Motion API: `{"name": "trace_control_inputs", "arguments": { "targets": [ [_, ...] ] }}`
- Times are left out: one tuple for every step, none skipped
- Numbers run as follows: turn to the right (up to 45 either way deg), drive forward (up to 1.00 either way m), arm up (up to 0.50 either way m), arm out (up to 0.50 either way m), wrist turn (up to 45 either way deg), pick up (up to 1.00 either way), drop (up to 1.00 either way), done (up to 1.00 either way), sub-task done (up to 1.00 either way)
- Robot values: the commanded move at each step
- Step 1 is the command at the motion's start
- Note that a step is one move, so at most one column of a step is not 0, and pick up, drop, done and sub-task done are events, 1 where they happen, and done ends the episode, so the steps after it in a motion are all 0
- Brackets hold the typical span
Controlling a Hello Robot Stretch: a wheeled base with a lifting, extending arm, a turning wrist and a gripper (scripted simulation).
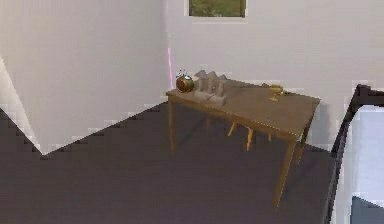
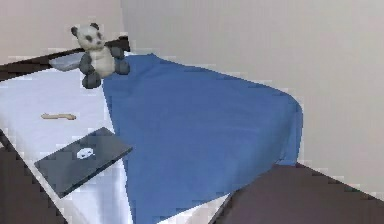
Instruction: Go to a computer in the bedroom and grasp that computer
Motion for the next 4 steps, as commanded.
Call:
{"name": "trace_control_inputs", "arguments": {
  "targets": [
    [-15.0,0.00,0.00,0.00,0.0,0.00,0.00,0.00,0.00],
    [0.0,0.25,0.00,0.00,0.0,0.00,0.00,0.00,0.00],
    [0.0,0.00,0.50,0.00,0.0,0.00,0.00,0.00,0.00],
    [0.0,0.00,0.32,0.00,0.0,0.00,0.00,0.00,0.00]
  ]
}}
